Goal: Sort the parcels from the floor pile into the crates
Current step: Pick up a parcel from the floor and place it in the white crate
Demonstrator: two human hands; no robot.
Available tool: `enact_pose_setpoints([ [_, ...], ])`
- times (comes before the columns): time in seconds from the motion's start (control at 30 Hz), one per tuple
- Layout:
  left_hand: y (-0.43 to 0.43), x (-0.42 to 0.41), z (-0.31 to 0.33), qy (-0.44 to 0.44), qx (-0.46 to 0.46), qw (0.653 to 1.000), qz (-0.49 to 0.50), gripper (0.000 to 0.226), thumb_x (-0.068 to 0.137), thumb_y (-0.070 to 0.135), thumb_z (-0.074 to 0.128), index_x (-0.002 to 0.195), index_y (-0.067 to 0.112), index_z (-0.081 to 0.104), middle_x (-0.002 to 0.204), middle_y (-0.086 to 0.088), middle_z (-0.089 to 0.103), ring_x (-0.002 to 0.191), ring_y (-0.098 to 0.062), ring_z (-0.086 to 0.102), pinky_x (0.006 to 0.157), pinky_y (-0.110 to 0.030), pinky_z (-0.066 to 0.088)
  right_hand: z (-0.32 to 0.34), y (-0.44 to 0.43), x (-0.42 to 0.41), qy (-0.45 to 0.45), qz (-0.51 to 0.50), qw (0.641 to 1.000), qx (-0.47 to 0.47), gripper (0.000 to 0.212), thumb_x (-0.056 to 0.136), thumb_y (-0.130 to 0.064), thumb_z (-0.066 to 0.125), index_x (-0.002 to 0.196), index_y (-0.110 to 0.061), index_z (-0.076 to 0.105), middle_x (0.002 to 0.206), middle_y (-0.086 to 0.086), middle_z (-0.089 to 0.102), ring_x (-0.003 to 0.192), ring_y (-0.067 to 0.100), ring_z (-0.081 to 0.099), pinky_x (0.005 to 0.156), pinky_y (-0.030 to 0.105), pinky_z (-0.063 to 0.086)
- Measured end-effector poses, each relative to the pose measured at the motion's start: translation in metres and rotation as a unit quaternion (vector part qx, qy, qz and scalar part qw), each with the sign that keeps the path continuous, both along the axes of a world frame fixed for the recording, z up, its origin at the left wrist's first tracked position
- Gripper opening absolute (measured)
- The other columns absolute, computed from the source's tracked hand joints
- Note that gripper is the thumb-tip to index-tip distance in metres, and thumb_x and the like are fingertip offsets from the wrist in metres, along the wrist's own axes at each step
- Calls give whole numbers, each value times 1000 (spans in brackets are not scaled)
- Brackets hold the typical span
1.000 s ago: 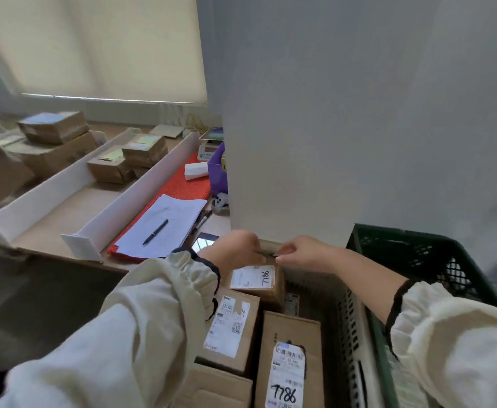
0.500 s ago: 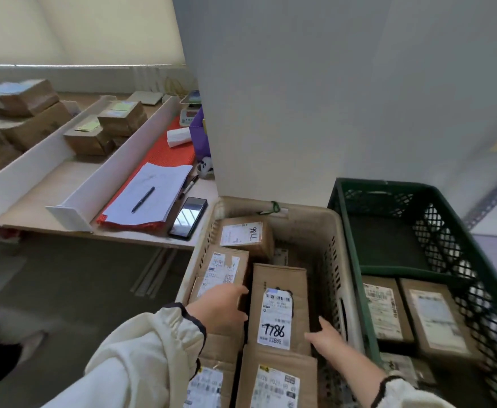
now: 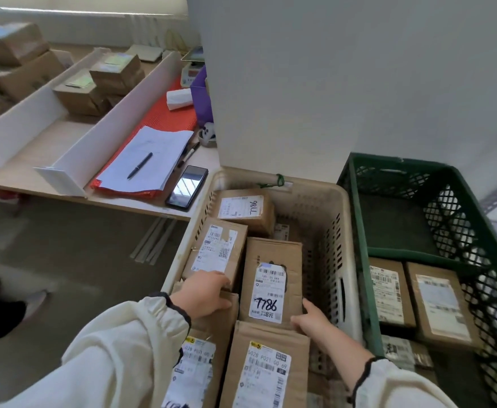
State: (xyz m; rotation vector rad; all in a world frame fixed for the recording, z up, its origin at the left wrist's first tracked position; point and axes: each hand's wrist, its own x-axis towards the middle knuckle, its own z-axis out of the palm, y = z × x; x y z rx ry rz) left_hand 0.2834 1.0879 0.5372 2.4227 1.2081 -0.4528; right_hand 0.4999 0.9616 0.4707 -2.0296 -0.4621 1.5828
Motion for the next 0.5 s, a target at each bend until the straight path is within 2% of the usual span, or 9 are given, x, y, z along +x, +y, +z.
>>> enact_pose_setpoints([
  [0.1, 0, -4, -1, 16, -11, 1000, -19, 45, 83, 45, 63, 122, 24, 58, 120, 9, 56, 104, -20, 53, 89, -38, 48, -1, 1, 1, -13, -4, 1000, -2, 62, 83, 7, 56, 140, -13, 42, 121, 8, 62, 76, 6, 58, 51, 14, 46],
  [0.17, 0, -6, -2, 30, -15, 999, -33, 44, 82, 47, 63, 119, 24, 60, 117, 8, 53, 101, -21, 51, 86, -40, 48, -4, 1, 0, -35, -4, 999, -2, 59, 84, 4, 58, 139, -11, 43, 126, 9, 60, 82, 10, 59, 60, 17, 48],
  [0.27, -3, -7, -4, 31, -10, 999, -33, 43, 81, 48, 62, 118, 25, 60, 121, 7, 52, 102, -21, 49, 85, -41, 46, -9, 0, -2, -55, 12, 998, -19, 58, 88, -1, 56, 142, -10, 38, 135, 11, 53, 110, 24, 57, 85, 28, 48],
  [0.33, -3, -6, -4, 35, -10, 999, -36, 45, 82, 48, 62, 120, 24, 60, 126, 7, 51, 104, -23, 48, 86, -41, 45, -9, -1, -2, -44, 20, 998, -26, 58, 89, -3, 56, 143, -10, 37, 137, 10, 52, 114, 24, 55, 86, 28, 47],
  [0.4, -2, -5, 0, 39, -18, 998, -39, 45, 83, 47, 62, 121, 23, 59, 124, 6, 52, 103, -23, 50, 86, -40, 46, -7, -3, 0, -9, 1, 999, -31, 57, 91, -6, 56, 144, -10, 35, 138, 10, 50, 108, 21, 56, 83, 28, 50],
  [0.5, -8, -2, 10, 4, -33, 999, -9, 46, 87, 49, 56, 123, 20, 58, 119, 4, 57, 102, -21, 56, 85, -37, 49, -2, -17, 1, 59, -114, 991, -41, 62, 95, -17, 53, 149, -15, 23, 146, 10, 40, 121, 29, 51, 90, 40, 50],
])
